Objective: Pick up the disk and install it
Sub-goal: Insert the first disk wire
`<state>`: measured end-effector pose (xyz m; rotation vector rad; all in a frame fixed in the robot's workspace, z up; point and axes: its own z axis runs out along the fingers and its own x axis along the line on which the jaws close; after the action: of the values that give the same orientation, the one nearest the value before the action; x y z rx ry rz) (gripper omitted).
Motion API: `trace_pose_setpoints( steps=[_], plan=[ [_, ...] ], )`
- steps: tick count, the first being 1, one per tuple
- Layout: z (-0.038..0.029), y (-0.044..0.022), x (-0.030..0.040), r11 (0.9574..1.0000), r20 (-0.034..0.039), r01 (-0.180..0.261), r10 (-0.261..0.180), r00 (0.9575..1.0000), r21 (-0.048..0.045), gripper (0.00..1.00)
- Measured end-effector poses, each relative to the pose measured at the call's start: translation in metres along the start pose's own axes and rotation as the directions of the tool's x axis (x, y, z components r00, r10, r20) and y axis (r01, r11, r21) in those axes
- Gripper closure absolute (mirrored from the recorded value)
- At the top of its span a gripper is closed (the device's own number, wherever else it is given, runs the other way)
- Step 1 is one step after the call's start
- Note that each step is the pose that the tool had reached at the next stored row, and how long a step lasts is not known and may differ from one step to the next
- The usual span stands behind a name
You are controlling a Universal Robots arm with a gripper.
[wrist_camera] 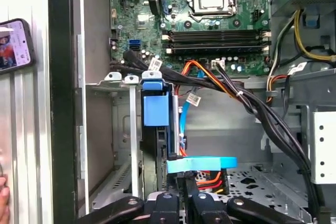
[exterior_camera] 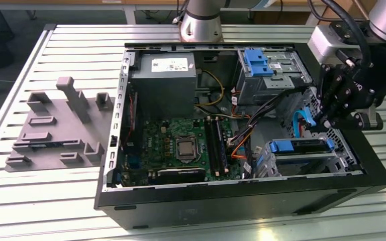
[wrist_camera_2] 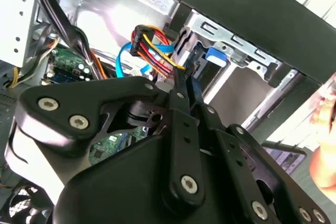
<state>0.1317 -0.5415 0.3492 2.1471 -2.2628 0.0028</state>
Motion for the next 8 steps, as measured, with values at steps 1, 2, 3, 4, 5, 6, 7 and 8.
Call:
trace_pose_setpoints(
  steps=[1,2,3,4,5,6,7,8],
  plan=[
    [0.0004,0.0,0.001,1.0,0.0059,0.0,0.0,1.0,-0.0002,0.84],
    [0.0008,-0.0001,0.0027,1.0,0.0108,0.0,0.0,0.9999,-0.0005,0.84],
    [0.0011,-0.0003,0.0053,1.0,0.0123,0.0,0.0,0.9999,-0.0006,0.84],
    [0.0013,-0.0004,0.0081,1.0,0.0123,0.0,0.0,0.9999,-0.0006,0.84],
    [0.0018,-0.0005,0.0101,1.0,0.0124,0.0,0.0,0.9999,-0.0006,0.84],
    [0.0022,-0.0006,0.0121,1.0,0.0123,0.0,0.0,0.9999,-0.0006,0.84],
    [0.0029,-0.0007,0.0135,1.0,0.0123,0.0,0.0,0.9999,-0.0007,0.84],
    [0.0036,-0.0007,0.0138,1.0,0.0126,0.0,0.0,0.9999,-0.0014,0.84]
  ],
)
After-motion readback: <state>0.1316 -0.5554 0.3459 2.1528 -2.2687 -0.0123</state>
